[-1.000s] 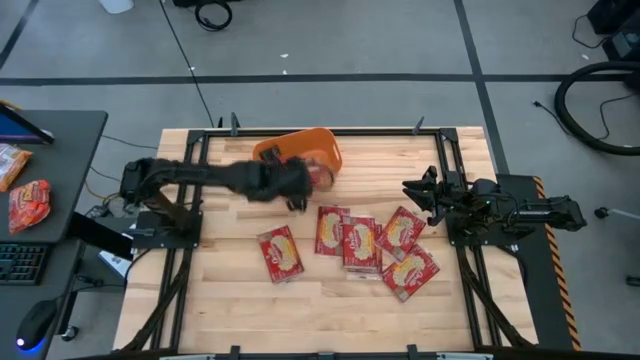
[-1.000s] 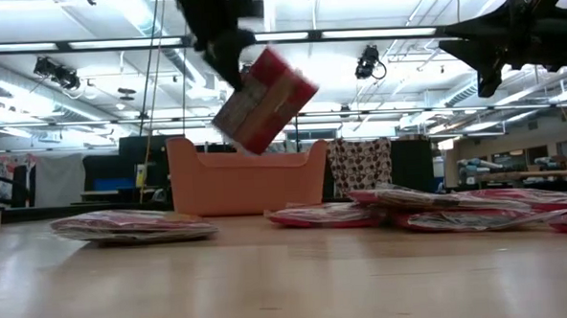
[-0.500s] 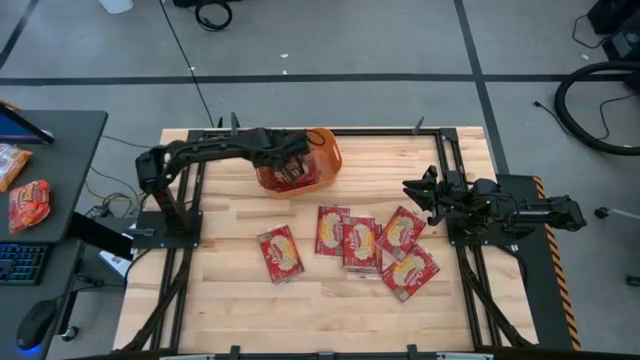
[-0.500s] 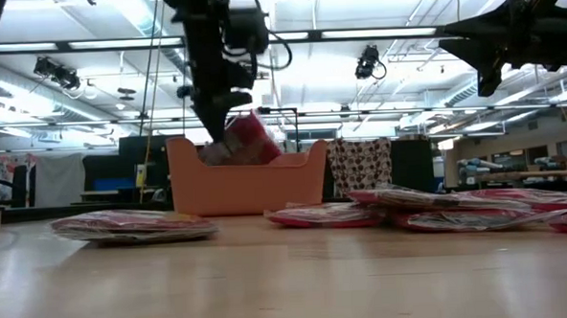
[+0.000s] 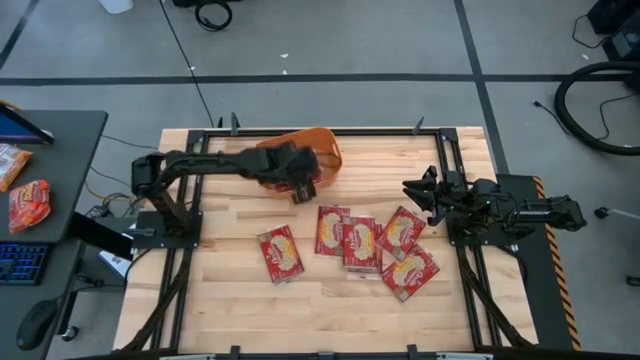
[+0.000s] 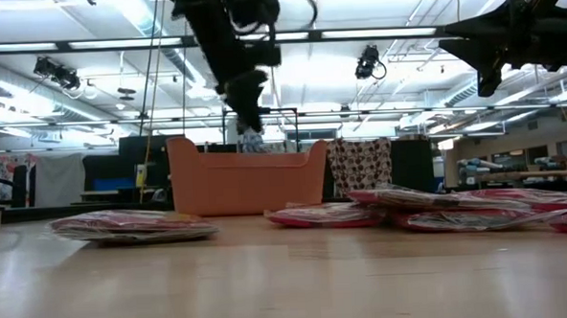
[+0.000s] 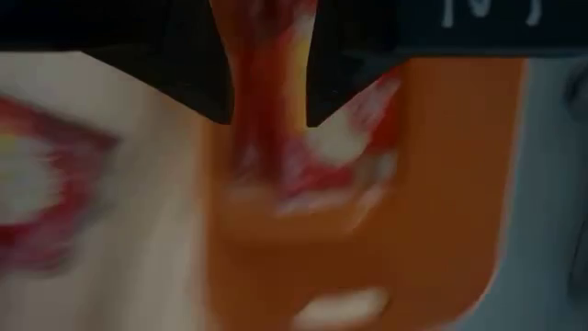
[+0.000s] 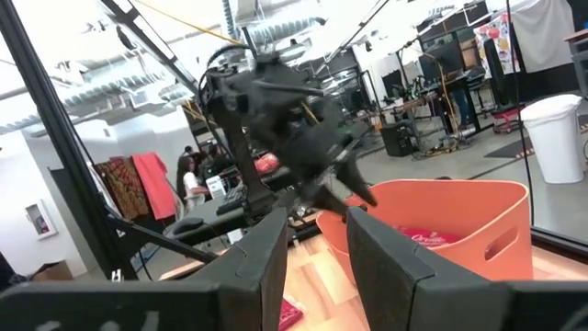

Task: Sort popcorn bags into baskets
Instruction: Put the red popcorn bag into the orange bin

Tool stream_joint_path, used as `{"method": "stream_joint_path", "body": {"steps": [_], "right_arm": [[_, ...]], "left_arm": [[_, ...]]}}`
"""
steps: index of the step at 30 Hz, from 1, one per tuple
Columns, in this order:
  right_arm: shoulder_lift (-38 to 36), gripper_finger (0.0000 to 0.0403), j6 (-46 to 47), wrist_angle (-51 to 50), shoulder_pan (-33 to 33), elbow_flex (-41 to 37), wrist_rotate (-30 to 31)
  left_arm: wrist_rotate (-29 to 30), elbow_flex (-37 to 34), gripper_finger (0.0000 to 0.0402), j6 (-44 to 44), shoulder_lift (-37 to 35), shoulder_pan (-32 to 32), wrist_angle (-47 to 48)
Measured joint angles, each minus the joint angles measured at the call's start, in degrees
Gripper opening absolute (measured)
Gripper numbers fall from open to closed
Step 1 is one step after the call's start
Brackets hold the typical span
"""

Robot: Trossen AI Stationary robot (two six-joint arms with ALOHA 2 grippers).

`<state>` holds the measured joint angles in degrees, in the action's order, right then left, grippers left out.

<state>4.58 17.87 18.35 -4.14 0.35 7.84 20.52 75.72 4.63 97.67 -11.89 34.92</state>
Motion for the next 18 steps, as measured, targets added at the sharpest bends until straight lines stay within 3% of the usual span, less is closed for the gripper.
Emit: {"method": "stream_joint_path", "body": {"steps": [4,18], "right_arm": [[0.0,0.0121,0.02,-0.02,0.0,0.0,0.0],[0.02,0.0121,0.0,-0.02,0.0,-0.01,0.0]], "left_arm": [[-4.54,-6.21,0.0141,2.26,-3.08,1.76,-9.44],[-8.85,-21.19,0.0141,6.59,-17.08,4.73,-26.68]]}}
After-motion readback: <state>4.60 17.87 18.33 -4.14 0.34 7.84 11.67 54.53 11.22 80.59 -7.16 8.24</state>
